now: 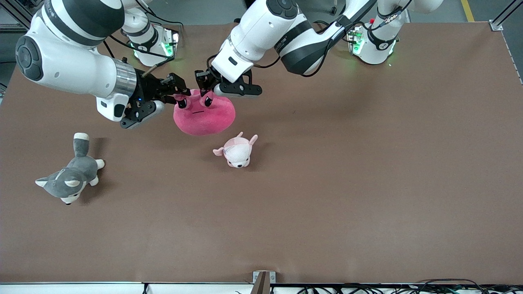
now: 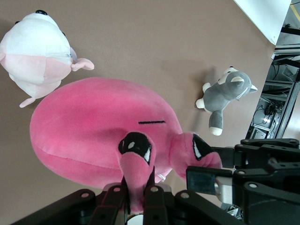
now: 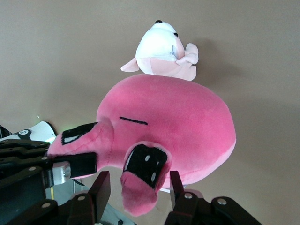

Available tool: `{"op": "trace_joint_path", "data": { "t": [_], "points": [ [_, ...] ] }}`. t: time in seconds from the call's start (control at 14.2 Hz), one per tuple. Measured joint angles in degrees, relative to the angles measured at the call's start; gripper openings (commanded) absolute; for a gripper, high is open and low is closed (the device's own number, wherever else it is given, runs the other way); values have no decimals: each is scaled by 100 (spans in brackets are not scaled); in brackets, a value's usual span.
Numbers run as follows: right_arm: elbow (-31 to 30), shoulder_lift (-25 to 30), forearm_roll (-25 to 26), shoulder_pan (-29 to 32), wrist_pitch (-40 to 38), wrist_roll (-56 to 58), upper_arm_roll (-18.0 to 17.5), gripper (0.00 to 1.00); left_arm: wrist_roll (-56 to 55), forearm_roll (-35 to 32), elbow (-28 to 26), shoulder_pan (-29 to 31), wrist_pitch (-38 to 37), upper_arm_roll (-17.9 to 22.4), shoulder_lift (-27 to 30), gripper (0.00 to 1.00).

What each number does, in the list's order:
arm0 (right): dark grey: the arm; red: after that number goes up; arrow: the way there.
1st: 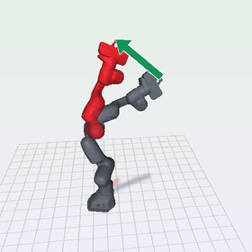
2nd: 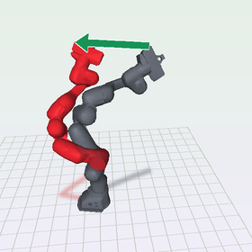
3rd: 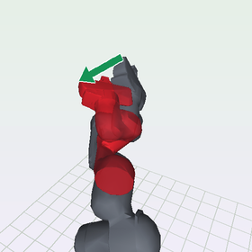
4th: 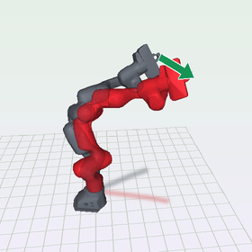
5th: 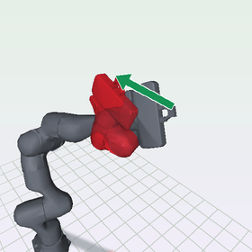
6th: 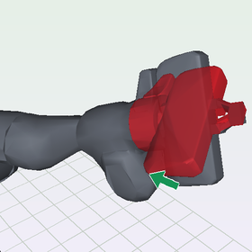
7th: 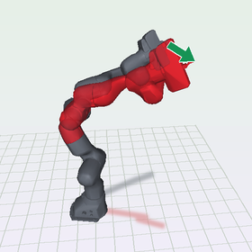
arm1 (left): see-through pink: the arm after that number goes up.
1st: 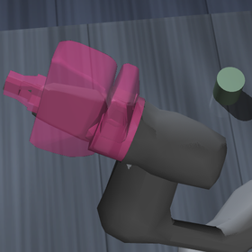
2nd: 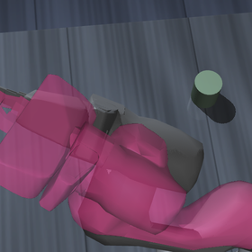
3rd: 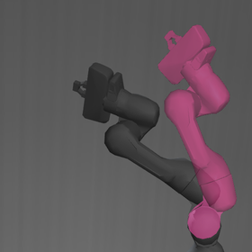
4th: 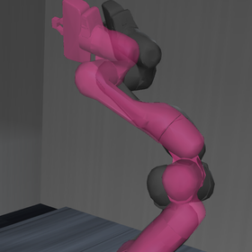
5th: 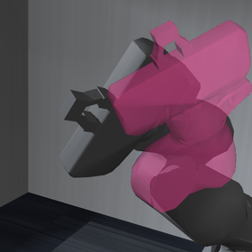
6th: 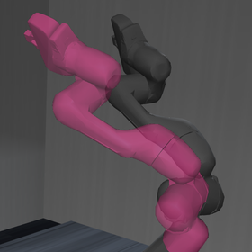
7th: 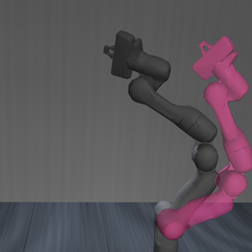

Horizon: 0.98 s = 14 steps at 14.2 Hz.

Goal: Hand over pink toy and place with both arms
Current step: 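Grasp the plush with the right gripper while the left gripper releases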

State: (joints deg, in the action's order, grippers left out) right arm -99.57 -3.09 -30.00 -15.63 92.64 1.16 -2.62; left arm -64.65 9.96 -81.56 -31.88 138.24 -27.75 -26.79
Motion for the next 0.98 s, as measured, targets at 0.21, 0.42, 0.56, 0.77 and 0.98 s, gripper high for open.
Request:
{"op": "trace_joint_path", "data": {
  "t": [0.21, 0.42, 0.56, 0.77, 0.98],
  "points": [
    [-9, -42, 2, -2, 14, 1, 0, 14, 0, -2, 0, 0, 0, 1, 0, 0],
    [-10, -65, 9, -2, 15, 2, 1, 3, 0, -5, 0, -2, 0, 1, 0, 0],
    [-9, -65, 11, -2, 18, 2, 11, 3, 0, -6, 0, -2, 0, 1, 0, 1],
    [-9, -65, 40, -2, 18, 3, 19, 3, 4, -31, 0, -2, 0, 2, 0, 96],
    [-9, -65, 93, -4, 18, 5, 10, 3, 21, -448, 24, -4, 1, 2, 1, 100]
  ]
}}
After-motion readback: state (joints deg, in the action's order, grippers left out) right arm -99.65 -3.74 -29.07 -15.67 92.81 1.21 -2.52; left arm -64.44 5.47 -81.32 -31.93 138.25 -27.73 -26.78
